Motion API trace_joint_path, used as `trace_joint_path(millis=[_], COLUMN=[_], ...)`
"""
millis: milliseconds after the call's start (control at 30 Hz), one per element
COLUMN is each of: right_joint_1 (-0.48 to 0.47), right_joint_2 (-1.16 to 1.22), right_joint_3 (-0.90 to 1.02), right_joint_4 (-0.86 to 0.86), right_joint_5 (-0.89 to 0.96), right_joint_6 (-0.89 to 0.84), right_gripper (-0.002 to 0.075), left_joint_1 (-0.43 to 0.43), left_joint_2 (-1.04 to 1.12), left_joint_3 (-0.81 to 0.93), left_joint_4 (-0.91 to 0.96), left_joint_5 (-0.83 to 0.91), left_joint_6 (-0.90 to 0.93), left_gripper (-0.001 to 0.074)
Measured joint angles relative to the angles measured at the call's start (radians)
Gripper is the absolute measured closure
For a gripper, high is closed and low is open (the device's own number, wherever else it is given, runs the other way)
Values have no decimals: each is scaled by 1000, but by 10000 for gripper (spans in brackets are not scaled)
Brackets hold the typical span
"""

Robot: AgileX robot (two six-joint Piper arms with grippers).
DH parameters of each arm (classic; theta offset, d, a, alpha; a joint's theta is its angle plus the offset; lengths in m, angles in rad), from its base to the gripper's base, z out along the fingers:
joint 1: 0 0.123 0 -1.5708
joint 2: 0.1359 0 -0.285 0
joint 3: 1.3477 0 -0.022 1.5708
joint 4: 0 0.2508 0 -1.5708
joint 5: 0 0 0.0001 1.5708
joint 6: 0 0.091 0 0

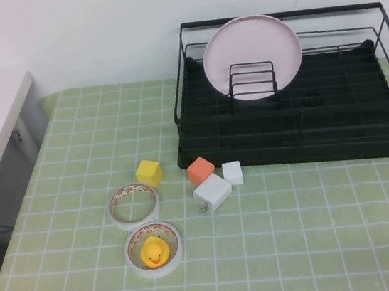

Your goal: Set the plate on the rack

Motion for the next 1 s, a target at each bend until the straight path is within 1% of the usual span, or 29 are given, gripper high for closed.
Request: trace_joint_path(millis=[67,133,233,300,367,533,633,800,1000], right_joint_1=[0,0,0,0,0,0,0,0,0], right_joint_2=[0,0,0,0,0,0,0,0,0], right_joint_3=[0,0,0,0,0,0,0,0,0], right_joint_4=[0,0,0,0,0,2,2,2,2], right_joint_5=[0,2,2,2,2,2,2,2,2], right_joint_6=[0,0,0,0,0,0,0,0,0], right_gripper=[717,717,717,717,717,717,717,717,717], left_joint_1=[0,0,0,-11,-44,-196,-255,-276,-276], left_joint_2=[-6,-8,-8,-8,-8,-8,-8,-8,-10], left_joint_3=[9,9,9,9,9,9,7,7,7], left_joint_4=[29,103,261,330,374,409,411,413,413], left_joint_5=[-19,-40,-24,-15,-13,9,23,23,25], left_joint_6=[-5,-42,-231,-336,-374,-287,-250,-185,-183], left_gripper=[736,736,736,736,736,736,736,736,736])
